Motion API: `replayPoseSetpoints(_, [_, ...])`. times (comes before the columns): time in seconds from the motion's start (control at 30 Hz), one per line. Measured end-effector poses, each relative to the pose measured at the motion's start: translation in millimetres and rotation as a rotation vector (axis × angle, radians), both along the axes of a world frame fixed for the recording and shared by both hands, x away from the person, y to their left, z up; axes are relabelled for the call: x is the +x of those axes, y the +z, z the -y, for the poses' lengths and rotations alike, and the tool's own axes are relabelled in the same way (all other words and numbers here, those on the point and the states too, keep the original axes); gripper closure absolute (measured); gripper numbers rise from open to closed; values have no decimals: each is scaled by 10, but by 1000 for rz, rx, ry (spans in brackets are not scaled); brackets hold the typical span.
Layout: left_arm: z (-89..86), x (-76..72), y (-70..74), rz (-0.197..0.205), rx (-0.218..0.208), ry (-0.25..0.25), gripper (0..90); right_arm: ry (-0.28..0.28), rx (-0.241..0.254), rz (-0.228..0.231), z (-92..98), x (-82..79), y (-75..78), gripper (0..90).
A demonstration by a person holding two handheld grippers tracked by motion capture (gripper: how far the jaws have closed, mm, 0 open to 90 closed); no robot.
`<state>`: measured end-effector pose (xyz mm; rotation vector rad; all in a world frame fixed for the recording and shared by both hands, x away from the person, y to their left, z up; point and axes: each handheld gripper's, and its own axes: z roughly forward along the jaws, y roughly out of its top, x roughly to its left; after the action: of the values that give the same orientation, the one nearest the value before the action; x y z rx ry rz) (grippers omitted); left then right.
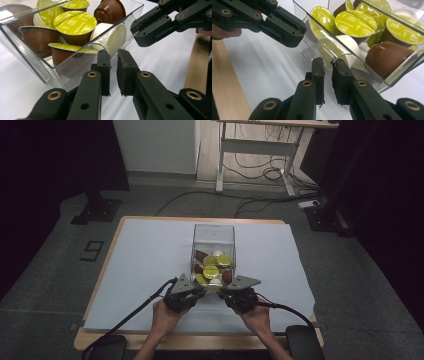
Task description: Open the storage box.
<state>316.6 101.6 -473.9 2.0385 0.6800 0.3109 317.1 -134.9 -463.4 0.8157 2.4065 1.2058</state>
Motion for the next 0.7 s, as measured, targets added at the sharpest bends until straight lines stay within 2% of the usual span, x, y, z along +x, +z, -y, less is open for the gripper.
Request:
replayPoseSetpoints(0.3, [-11, -92, -6, -2, -6, -7, 806, 5, 11, -6, 4, -95, -13, 794])
replayPoseSetpoints(0.7, [14, -253, 2, 19, 21, -10, 806, 8, 6, 4, 11, -238, -26, 794])
